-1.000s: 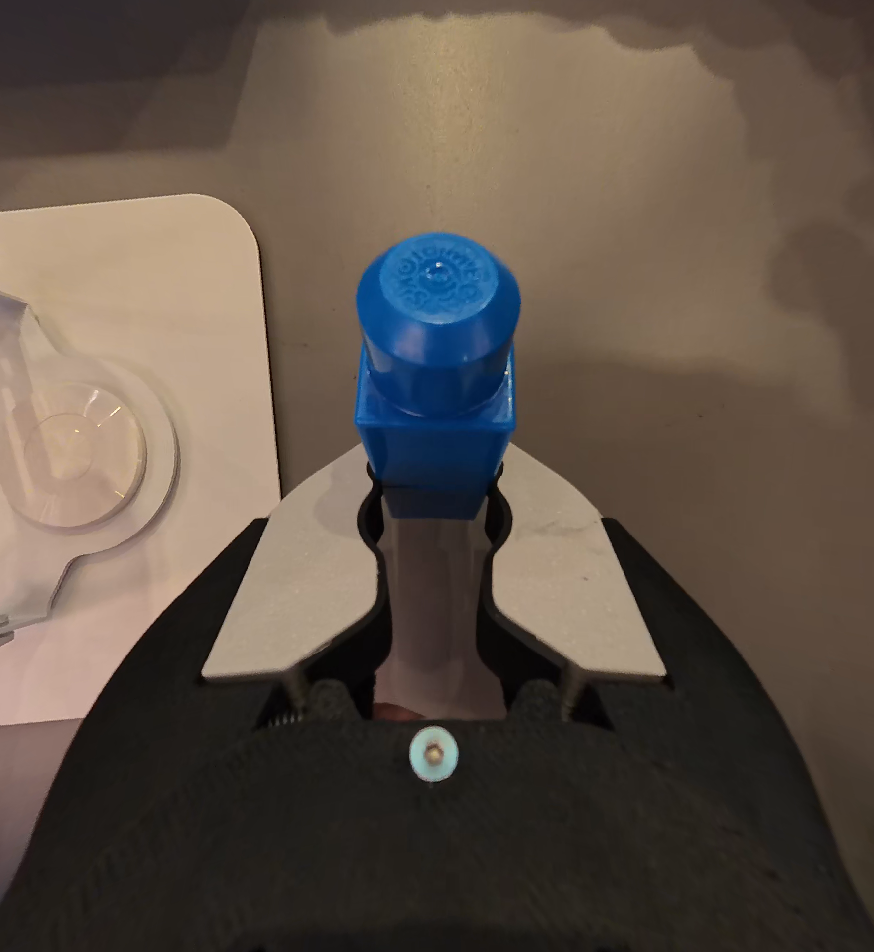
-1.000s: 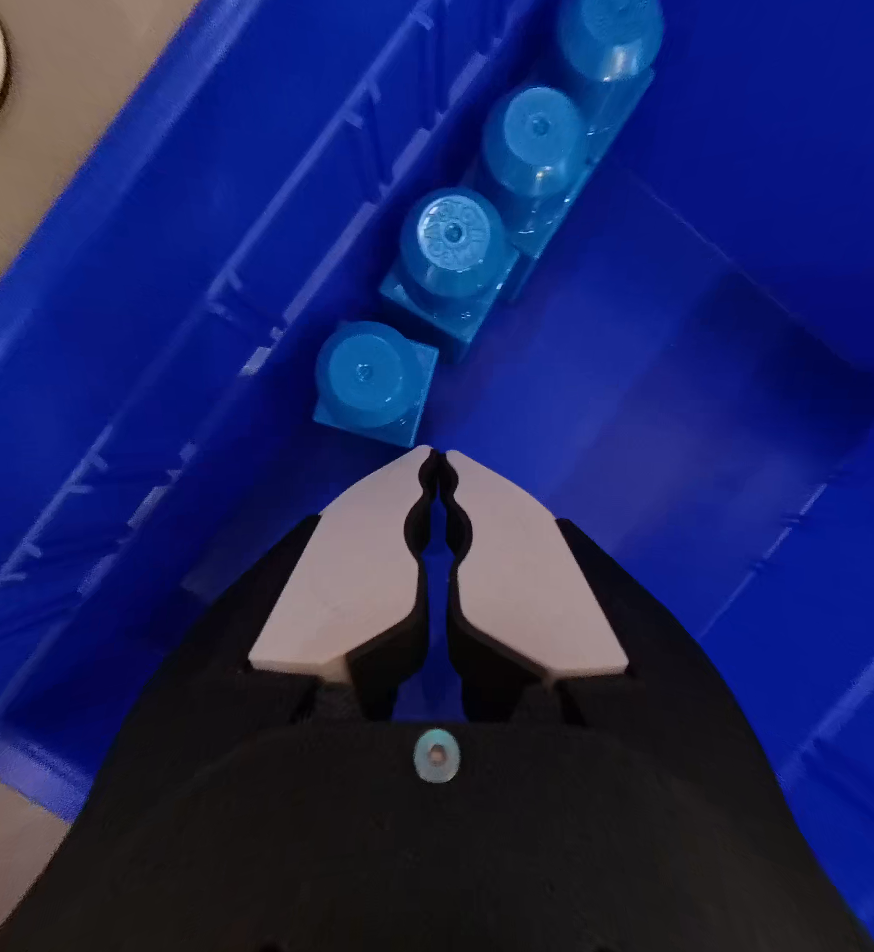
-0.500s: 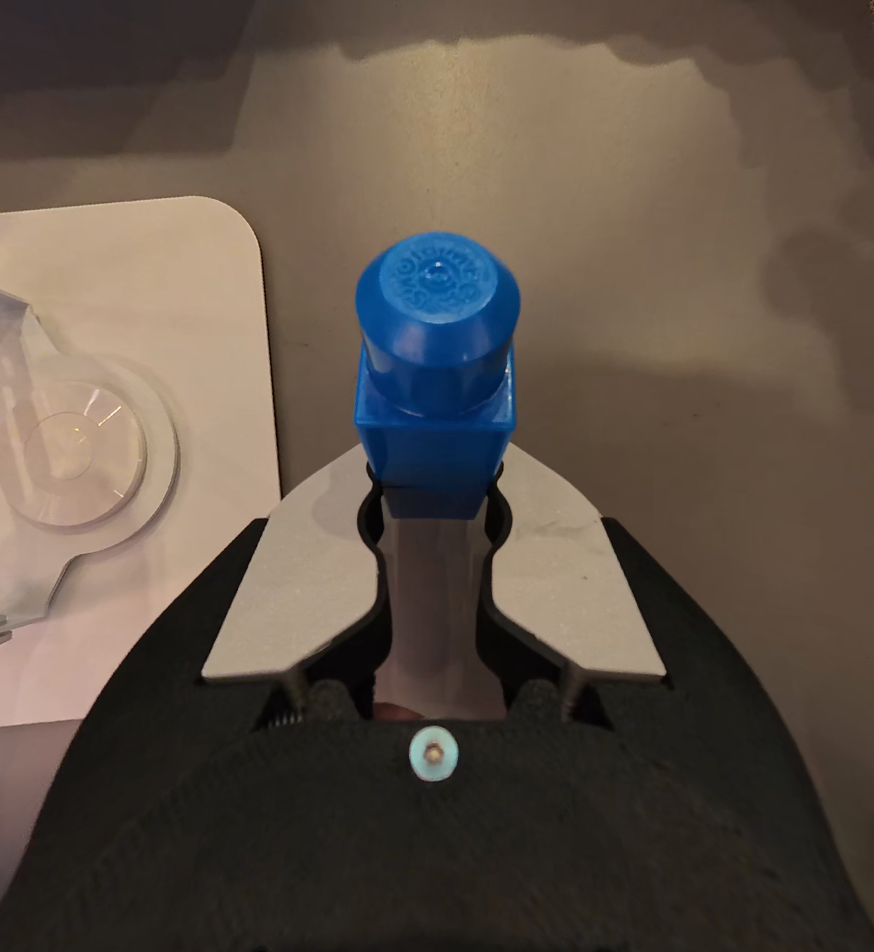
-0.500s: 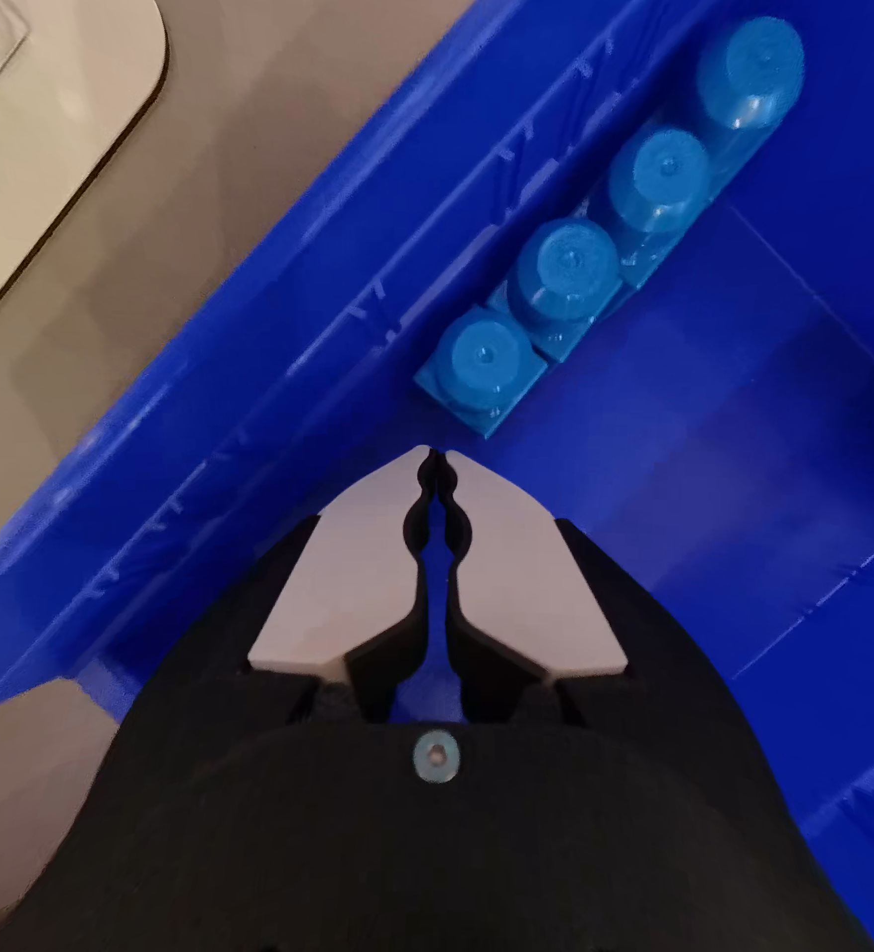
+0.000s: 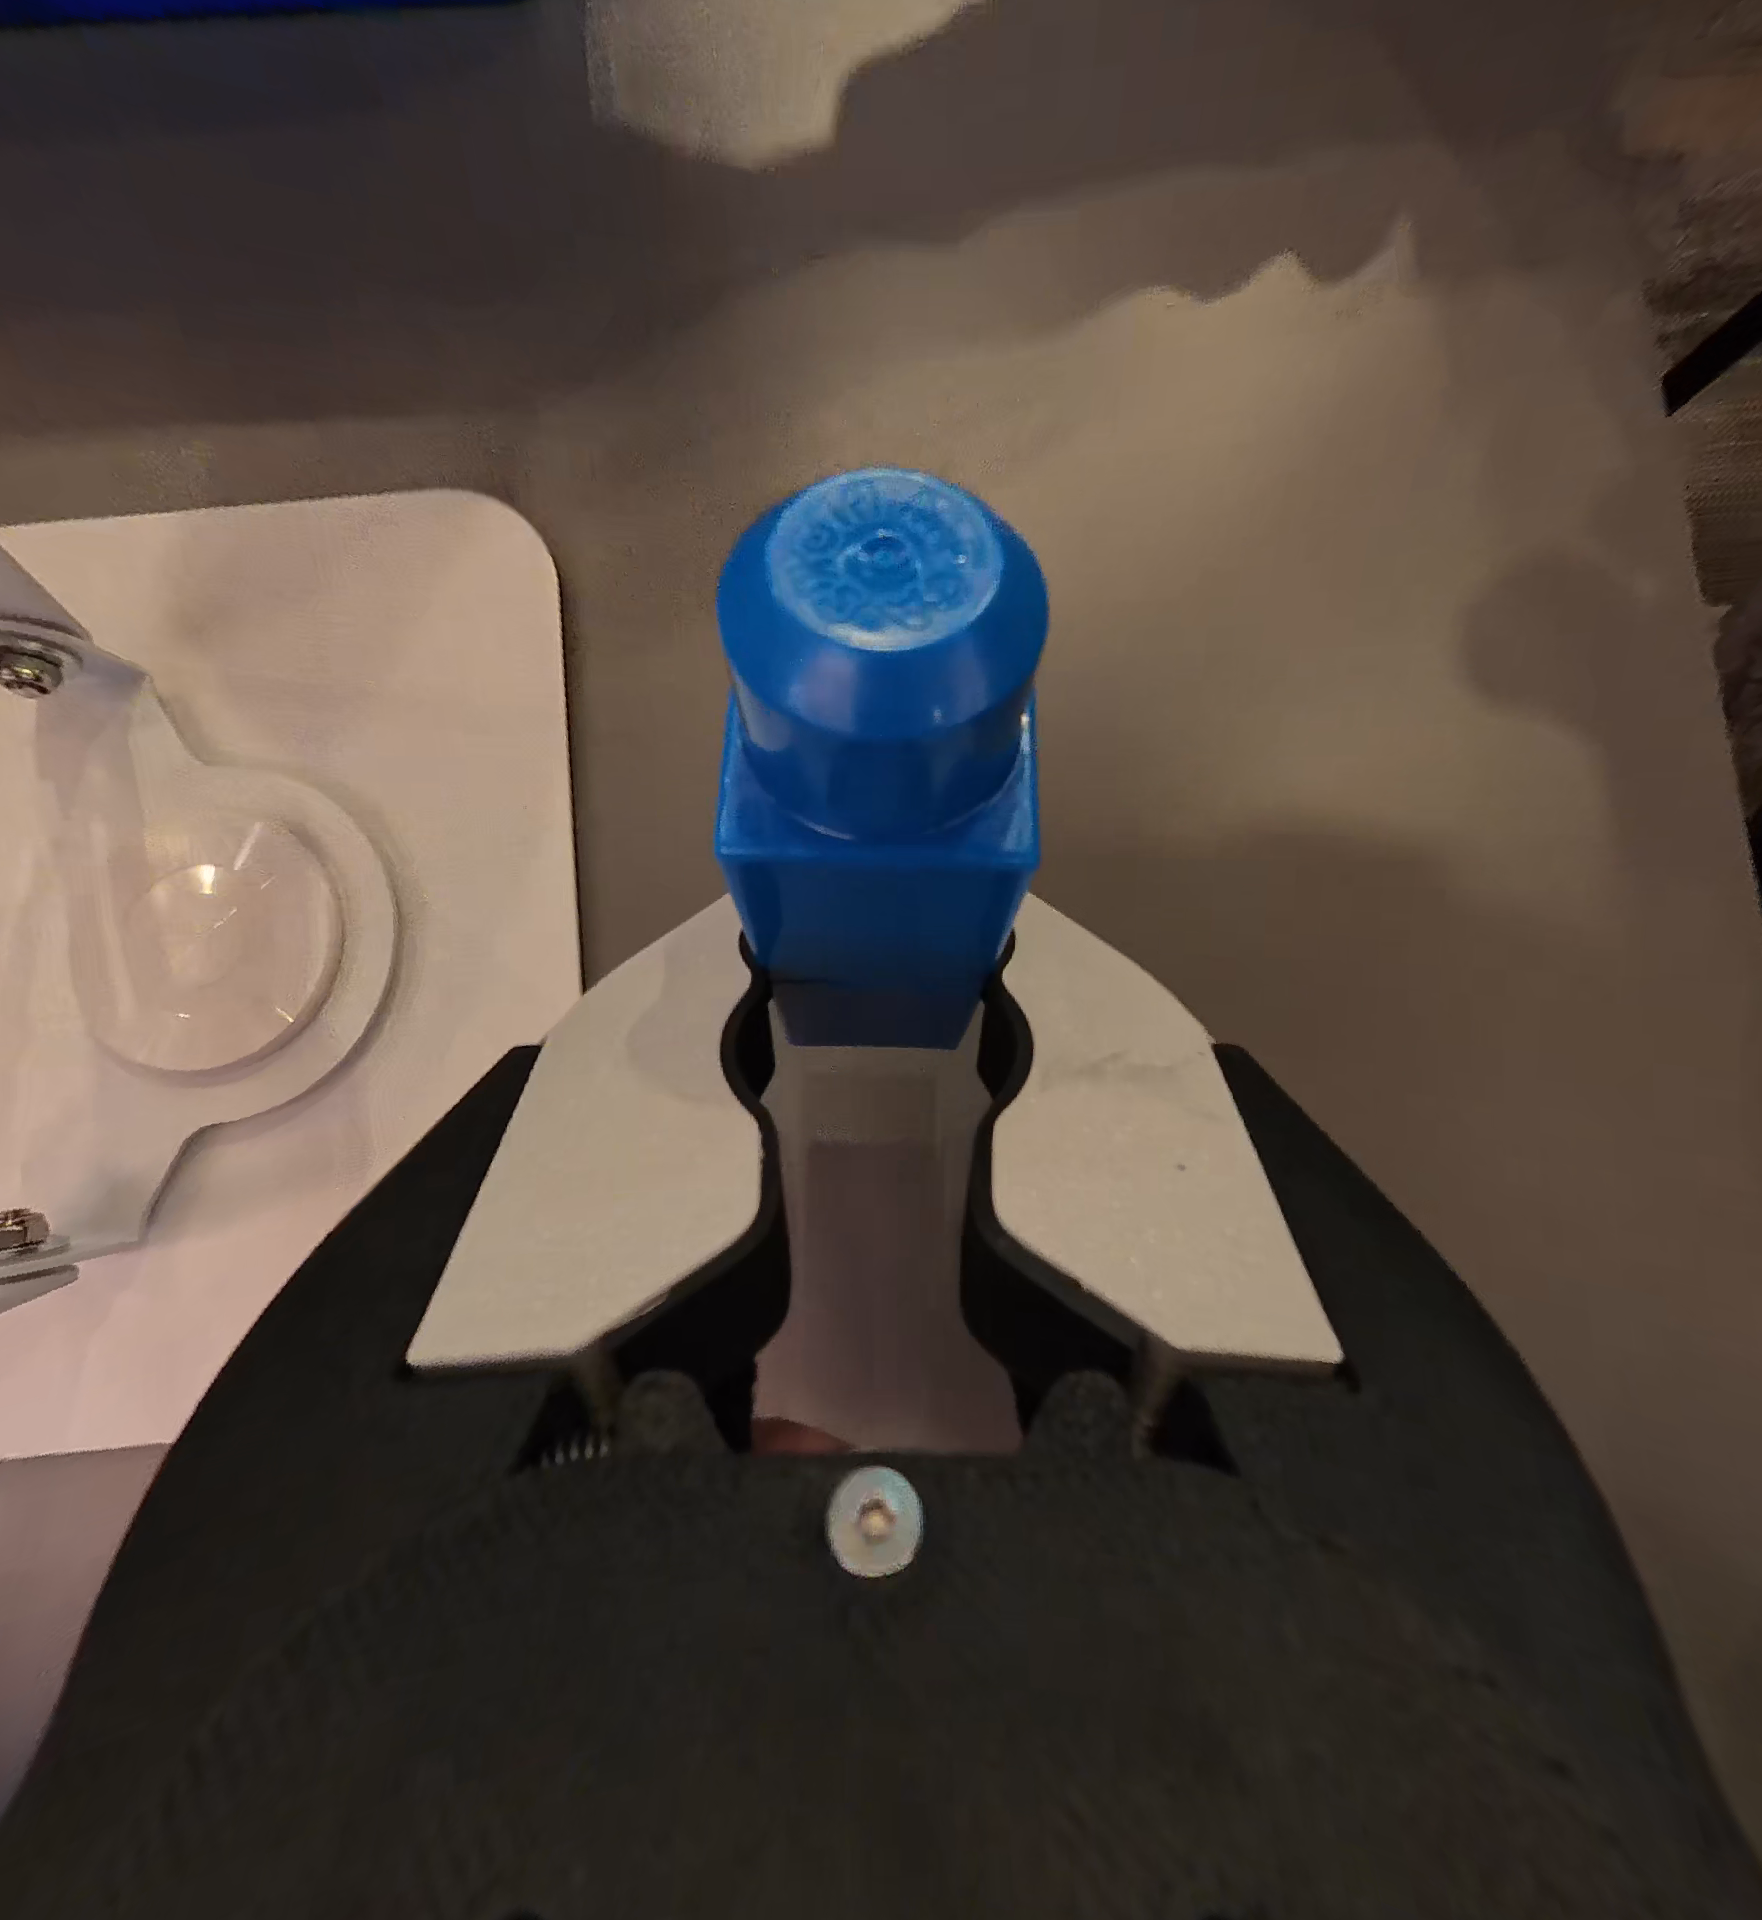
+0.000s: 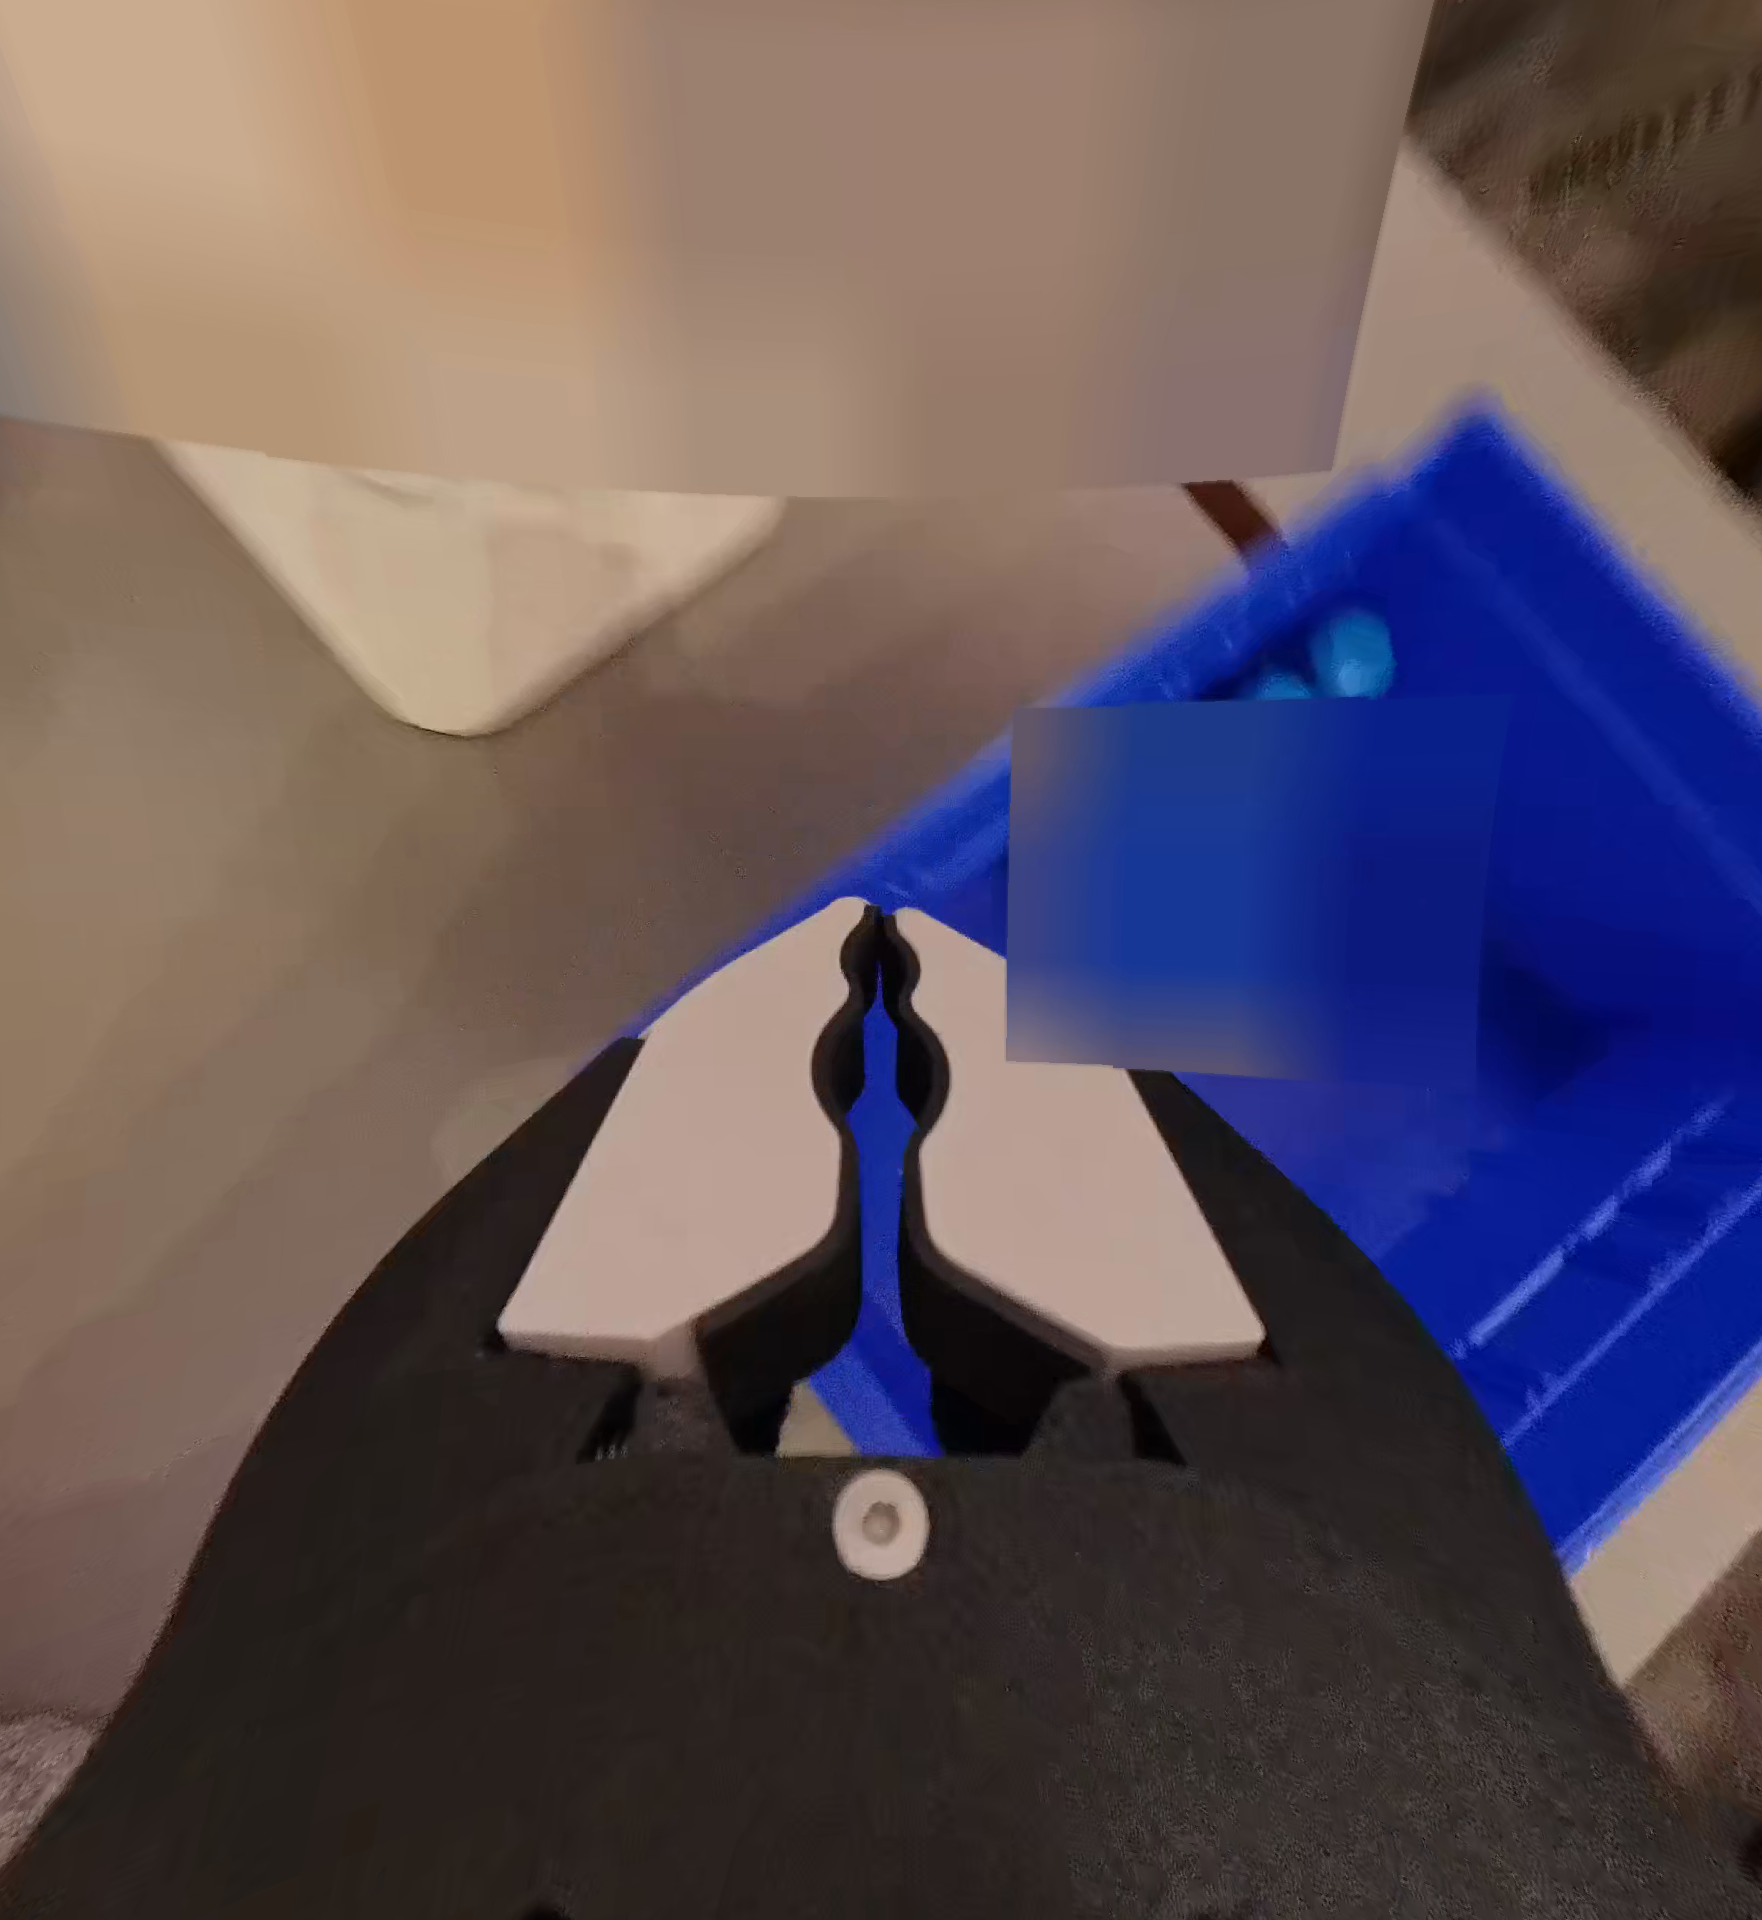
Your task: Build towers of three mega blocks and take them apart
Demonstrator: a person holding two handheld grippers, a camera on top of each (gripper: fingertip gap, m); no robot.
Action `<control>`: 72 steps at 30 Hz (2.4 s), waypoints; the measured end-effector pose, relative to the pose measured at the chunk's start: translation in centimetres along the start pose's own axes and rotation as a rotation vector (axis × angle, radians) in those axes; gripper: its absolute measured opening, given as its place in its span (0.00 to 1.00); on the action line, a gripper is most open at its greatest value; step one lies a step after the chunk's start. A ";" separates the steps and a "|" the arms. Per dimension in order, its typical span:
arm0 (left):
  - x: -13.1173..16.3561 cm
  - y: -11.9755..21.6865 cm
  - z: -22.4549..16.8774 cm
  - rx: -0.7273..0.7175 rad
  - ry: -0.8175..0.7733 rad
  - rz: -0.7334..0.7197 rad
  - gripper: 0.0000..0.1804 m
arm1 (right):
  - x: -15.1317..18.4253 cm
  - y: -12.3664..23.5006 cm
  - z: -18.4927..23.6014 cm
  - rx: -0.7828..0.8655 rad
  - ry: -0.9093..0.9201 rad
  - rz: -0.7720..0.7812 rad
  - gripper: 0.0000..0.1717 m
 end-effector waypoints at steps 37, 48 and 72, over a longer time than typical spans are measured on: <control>-3.8 5.6 -0.1 -0.061 0.000 -0.579 0.27 | -6.8 -4.9 23.6 -0.660 0.303 -0.773 0.21; -3.6 5.6 -0.9 -0.081 -0.053 -0.410 0.22 | -6.3 -5.1 23.9 -0.674 0.357 -0.751 0.27; -4.0 5.3 -1.5 -0.126 -0.116 -0.369 0.22 | -5.9 -5.4 25.4 -0.493 0.546 -0.618 0.21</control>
Point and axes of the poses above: each gripper's, where its closed fingertips meet, y back along the fingers, x out of its underside, z = x × y across the jaws, the point moved 7 cm from there along y, back along the fingers, and after that the axes turned 4 degrees about -y, right-handed, at the moved point
